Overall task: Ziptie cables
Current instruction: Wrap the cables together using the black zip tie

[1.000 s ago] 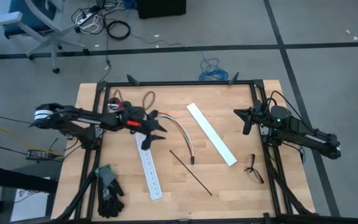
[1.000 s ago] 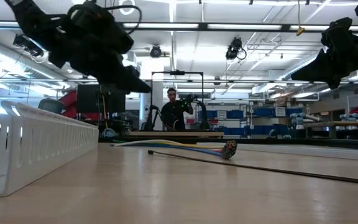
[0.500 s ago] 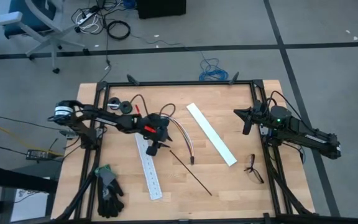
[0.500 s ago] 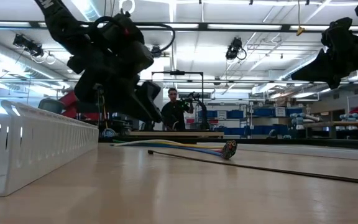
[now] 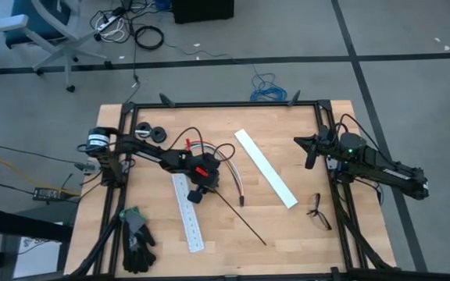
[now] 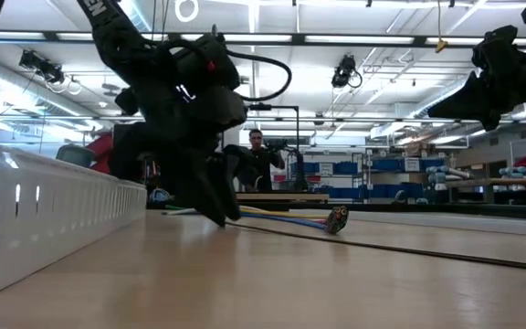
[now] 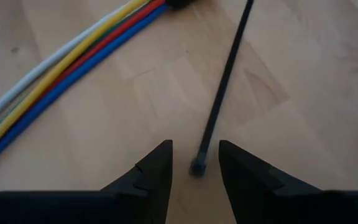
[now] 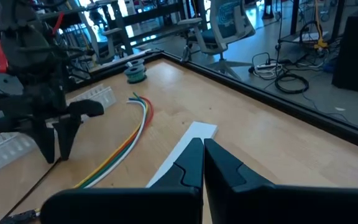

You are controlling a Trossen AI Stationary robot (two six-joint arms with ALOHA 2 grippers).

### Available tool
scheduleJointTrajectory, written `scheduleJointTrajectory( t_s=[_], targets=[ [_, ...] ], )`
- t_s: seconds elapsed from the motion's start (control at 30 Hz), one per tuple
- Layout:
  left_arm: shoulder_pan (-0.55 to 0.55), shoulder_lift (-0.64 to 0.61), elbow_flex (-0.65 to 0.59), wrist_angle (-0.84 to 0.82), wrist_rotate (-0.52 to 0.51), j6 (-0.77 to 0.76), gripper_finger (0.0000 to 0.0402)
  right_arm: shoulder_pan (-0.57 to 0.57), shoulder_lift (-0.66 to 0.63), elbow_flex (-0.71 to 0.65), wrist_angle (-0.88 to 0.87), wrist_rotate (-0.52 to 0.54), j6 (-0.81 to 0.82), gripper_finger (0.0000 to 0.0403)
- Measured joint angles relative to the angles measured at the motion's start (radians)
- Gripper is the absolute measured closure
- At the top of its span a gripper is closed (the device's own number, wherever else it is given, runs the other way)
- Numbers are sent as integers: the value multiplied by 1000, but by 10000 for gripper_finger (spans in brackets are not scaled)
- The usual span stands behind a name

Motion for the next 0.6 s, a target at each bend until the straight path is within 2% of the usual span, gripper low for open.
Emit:
scheduleJointTrajectory(
  t_s=[0.27,0.4,0.53,0.6],
  targets=[
    [-4,29,20,-18,1,-3,278,0,0,0,1,0,0,399],
    [-5,30,20,-46,-12,4,318,0,0,0,2,0,0,399],
    [-6,30,20,-60,-20,10,378,0,0,0,2,0,0,398],
    [-5,30,19,-57,-22,7,391,0,0,0,3,0,0,399]
  ],
)
